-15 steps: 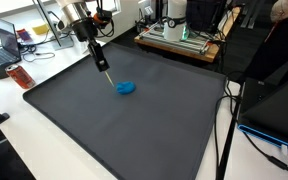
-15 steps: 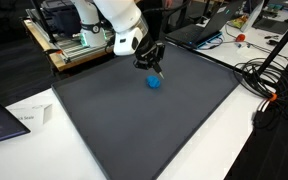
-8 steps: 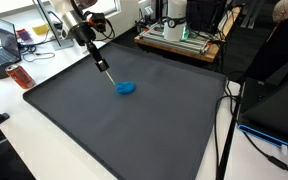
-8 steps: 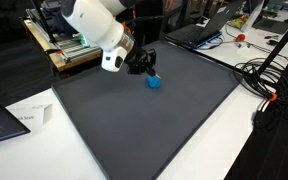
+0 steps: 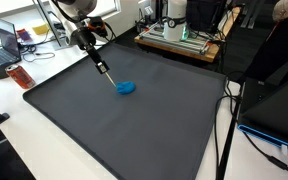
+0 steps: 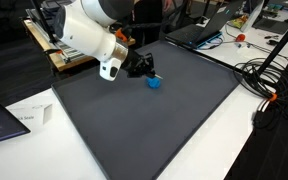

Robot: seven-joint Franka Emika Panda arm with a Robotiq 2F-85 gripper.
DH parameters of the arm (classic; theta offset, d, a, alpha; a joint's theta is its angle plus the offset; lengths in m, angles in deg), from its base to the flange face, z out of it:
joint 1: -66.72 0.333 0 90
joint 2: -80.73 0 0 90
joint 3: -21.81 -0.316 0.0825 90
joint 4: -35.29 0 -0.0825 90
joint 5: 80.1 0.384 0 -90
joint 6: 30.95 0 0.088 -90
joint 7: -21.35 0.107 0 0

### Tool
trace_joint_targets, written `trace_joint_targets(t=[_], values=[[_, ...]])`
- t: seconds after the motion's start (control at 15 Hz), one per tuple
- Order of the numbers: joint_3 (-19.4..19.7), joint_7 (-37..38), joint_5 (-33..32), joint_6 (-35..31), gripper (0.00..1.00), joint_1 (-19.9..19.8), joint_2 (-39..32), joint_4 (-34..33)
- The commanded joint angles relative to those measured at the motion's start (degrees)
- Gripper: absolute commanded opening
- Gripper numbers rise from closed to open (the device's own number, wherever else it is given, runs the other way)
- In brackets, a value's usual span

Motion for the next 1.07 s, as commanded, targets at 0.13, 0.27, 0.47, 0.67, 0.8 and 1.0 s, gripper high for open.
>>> trace_joint_targets(t=[0.13, 0.27, 0.47, 0.67, 0.8, 1.0], values=[[-0.1, -4.0, 6.0, -1.4, 0.03, 0.3, -0.9, 0.5], [0.0, -5.9, 8.9, -1.0, 0.03, 0.2, -1.3, 1.0], [0.5, -8.6, 13.1, -0.3, 0.03, -0.1, -2.2, 1.2], [1.2, -10.5, 16.2, 0.2, 0.03, -0.2, -2.4, 1.9], [1.6, -12.2, 18.6, 0.4, 0.03, -0.3, -2.2, 2.8], [2.4, -14.8, 20.6, 0.0, 0.03, 0.3, -2.1, 4.7]])
